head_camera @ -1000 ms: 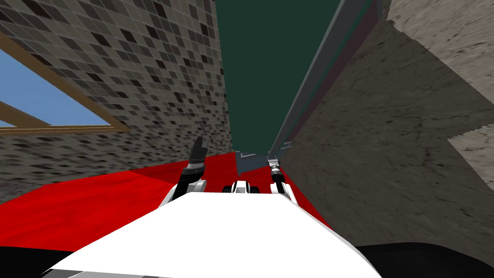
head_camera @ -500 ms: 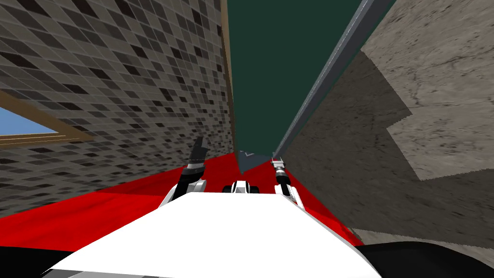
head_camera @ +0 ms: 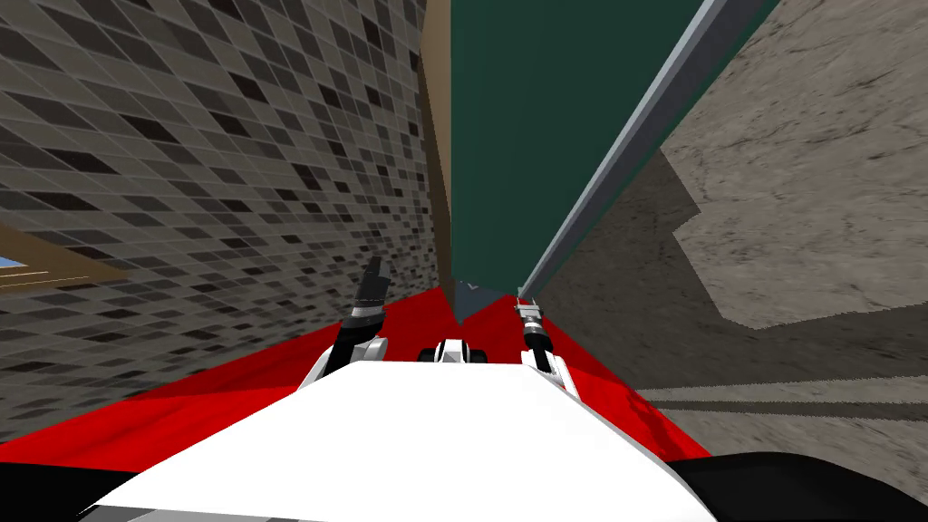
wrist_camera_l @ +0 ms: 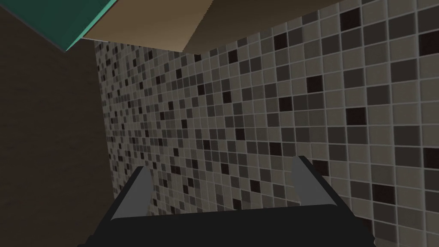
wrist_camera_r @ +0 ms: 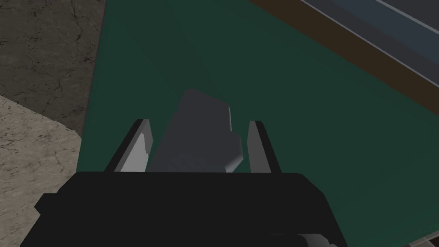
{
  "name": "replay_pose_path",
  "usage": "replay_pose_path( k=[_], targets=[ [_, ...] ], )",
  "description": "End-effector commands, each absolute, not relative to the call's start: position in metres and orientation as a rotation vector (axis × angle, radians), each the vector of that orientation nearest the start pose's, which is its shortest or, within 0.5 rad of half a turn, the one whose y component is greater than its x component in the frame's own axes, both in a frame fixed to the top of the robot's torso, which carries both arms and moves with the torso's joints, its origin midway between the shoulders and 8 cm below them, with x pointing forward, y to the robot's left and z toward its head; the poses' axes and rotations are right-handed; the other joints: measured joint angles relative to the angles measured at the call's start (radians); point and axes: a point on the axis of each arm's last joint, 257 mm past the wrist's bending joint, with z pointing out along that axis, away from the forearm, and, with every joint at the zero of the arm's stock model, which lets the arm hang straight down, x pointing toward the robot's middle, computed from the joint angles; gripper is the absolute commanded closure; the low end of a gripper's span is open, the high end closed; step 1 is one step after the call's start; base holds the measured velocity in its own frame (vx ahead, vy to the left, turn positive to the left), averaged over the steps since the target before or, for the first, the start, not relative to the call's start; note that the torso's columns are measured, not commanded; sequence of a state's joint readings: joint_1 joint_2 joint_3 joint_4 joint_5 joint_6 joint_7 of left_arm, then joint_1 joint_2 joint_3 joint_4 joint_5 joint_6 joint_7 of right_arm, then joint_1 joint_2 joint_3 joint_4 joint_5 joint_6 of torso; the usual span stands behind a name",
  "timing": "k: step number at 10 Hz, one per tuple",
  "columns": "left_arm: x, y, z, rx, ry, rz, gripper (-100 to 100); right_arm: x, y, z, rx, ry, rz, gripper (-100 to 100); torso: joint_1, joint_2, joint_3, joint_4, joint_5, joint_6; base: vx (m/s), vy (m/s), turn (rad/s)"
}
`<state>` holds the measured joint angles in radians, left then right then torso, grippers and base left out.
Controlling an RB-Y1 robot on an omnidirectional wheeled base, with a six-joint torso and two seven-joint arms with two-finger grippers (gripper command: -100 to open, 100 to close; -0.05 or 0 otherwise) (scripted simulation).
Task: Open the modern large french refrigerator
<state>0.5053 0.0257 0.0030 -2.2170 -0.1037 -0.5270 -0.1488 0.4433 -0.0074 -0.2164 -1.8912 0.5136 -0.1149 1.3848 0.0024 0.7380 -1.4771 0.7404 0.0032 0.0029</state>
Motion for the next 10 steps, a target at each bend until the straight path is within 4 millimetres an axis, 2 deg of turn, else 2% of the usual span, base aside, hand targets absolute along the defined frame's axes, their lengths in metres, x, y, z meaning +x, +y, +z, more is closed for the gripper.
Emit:
replay_pose_path(
  k=[1, 3, 5, 6, 8, 10],
  targets=[
    [0.353, 0.268, -0.002, -0.541, 0.756, -1.089, 0, 0.39, -0.408, -0.228, -0.092, 1.577, -0.62, 100, 0.007, 0.001, 0.001, -0.001, 0.001, 0.0, 0.009, 0.349, -0.335],
    [0.353, 0.268, -0.002, -0.541, 0.756, -1.089, 0, 0.383, -0.421, -0.226, -0.067, 1.577, -0.646, 100, 0.002, 0.002, 0.002, 0.0, -0.001, -0.007, -0.021, 0.295, -0.206],
    [0.353, 0.268, -0.002, -0.541, 0.756, -1.089, 0, 0.375, -0.434, -0.224, -0.041, 1.577, -0.672, 100, 0.004, 0.001, 0.001, 0.001, 0.0, -0.006, -0.013, 0.287, -0.247],
    [0.353, 0.268, -0.002, -0.541, 0.756, -1.089, 0, 0.373, -0.436, -0.22, -0.034, 1.598, -0.68, -100, 0.004, 0.0, 0.0, 0.001, 0.001, -0.006, -0.009, 0.112, 0.023],
    [0.353, 0.268, -0.002, -0.54, 0.756, -1.089, 0, 0.372, -0.438, -0.21, -0.021, 1.6, -0.69, -100, -0.014, 0.001, 0.002, -0.001, -0.006, -0.004, -0.036, -0.06, 0.122],
    [0.353, 0.268, -0.002, -0.54, 0.756, -1.089, 0, 0.371, -0.44, -0.2, -0.009, 1.602, -0.698, -100, -0.01, -0.001, 0.0, -0.001, -0.003, 0.0, -0.025, -0.041, 0.078]
  ],
)
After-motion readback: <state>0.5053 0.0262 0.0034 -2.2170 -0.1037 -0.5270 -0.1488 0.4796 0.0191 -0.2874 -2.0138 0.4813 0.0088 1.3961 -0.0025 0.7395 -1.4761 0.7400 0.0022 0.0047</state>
